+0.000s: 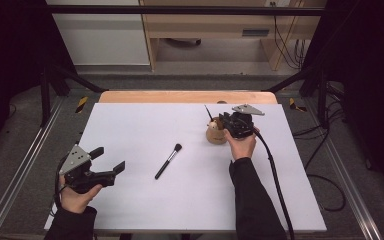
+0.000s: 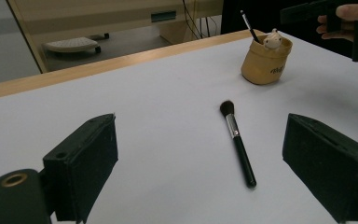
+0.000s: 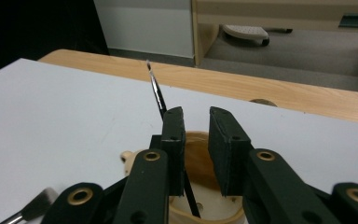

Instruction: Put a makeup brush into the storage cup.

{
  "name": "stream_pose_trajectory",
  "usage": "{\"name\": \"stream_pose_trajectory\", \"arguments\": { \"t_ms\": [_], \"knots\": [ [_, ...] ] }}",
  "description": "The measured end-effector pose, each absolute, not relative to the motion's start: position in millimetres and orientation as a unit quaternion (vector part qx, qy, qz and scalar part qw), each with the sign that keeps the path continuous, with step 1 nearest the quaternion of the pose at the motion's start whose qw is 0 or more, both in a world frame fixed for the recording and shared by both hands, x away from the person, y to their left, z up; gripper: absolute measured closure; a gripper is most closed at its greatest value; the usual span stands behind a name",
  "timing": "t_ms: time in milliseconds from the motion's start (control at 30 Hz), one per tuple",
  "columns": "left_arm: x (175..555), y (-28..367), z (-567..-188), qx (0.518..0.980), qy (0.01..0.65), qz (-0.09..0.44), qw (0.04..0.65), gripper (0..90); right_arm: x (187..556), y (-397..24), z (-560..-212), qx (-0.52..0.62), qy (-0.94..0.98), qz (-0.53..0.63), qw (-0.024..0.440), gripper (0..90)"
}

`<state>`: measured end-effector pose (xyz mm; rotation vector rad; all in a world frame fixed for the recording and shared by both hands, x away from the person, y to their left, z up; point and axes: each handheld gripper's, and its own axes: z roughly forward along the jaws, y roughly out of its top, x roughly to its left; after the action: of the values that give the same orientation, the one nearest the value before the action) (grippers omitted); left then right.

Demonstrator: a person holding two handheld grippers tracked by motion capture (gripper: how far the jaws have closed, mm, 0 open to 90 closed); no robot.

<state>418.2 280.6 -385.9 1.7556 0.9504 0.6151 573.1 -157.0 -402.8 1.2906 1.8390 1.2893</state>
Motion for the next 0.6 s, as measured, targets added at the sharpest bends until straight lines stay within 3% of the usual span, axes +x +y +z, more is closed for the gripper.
{"name": "stream_pose_trajectory", "arguments": {
  "t_ms": [600],
  "knots": [
    [418,280,-386,0.728,0.394,0.258,0.498,9.4,522,-168,-373,0.429,0.7,0.509,0.259,49.1]
  ]
}}
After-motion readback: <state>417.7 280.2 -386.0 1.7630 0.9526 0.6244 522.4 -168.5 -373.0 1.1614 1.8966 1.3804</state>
